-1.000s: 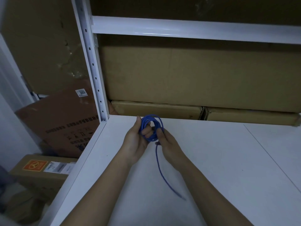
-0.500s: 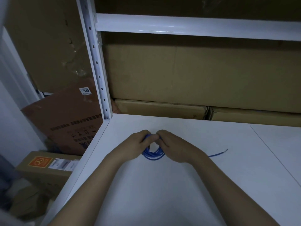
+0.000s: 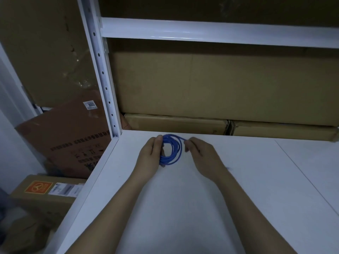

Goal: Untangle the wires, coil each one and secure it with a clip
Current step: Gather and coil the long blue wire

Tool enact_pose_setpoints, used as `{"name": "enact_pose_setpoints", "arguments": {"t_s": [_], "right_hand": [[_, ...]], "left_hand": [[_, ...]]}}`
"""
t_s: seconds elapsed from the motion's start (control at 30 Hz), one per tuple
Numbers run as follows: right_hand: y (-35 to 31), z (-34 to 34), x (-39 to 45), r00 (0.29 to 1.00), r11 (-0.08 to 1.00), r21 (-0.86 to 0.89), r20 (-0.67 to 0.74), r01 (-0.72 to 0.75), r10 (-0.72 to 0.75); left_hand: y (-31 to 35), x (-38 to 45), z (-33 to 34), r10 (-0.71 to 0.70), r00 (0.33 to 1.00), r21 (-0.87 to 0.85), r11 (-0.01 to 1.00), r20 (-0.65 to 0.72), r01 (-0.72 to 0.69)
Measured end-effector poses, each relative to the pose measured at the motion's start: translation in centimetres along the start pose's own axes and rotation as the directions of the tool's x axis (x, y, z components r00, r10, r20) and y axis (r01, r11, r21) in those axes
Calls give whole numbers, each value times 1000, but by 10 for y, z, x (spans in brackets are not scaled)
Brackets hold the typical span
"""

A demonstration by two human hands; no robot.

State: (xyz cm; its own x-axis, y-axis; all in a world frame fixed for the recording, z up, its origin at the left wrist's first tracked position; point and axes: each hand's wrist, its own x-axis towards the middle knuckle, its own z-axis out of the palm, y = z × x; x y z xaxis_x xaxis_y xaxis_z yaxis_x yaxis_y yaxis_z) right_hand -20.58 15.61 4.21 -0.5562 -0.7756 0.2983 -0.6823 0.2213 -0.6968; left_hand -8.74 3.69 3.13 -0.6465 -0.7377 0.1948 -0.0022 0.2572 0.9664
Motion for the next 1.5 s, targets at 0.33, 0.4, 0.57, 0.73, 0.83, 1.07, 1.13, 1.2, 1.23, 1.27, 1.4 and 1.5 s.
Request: {"name": "enact_pose_setpoints", "arguments": {"t_s": [0.33, 0.4, 0.57, 0.73, 0.83, 1.07, 1.13, 1.2, 1.23, 1.27, 1.4, 1.5], "right_hand": [[-28, 43, 4, 978, 877, 475, -139, -74, 158], [-22, 36, 4, 982, 879, 475, -139, -51, 132], [-7, -4, 3, 979, 976, 216, 204, -24, -21], [-6, -23, 2, 893, 993, -71, 447, 95, -54], [-1, -24, -2, 954, 996, 79, 293, 48, -69], [18, -27, -20, 1000, 987, 164, 23, 4, -8], [17, -21, -25, 998, 957, 290, -47, -18, 33], [13, -12, -28, 991, 918, 396, -106, -35, 84], [11, -8, -30, 986, 905, 424, -125, -45, 108], [9, -6, -31, 983, 912, 406, -140, -53, 119], [8, -9, -28, 982, 968, 252, -182, -2, 50], [18, -28, -22, 986, 989, 130, -159, 76, -55]], "left_hand": [[4, -9, 43, 29, 974, -126, 990, -225, -59], [5, -5, 37, 26, 991, -121, 992, -130, -42], [14, -4, 6, 39, 977, 17, 999, 211, -43], [24, -9, 12, 16, 920, 299, 944, 391, -144], [22, -12, 21, 88, 950, 228, 960, 299, -161], [23, -17, 54, 154, 981, 87, 986, -117, -144], [23, -21, 68, 141, 963, 6, 990, -230, -144], [22, -27, 86, 92, 945, -57, 992, -314, -115], [22, -31, 94, 63, 937, -88, 991, -343, -99], [22, -34, 101, 33, 928, -126, 988, -371, -86], [20, -42, 108, 9, 926, -194, 977, -377, -89], [22, -44, 98, 72, 982, -133, 986, -176, -96]]}}
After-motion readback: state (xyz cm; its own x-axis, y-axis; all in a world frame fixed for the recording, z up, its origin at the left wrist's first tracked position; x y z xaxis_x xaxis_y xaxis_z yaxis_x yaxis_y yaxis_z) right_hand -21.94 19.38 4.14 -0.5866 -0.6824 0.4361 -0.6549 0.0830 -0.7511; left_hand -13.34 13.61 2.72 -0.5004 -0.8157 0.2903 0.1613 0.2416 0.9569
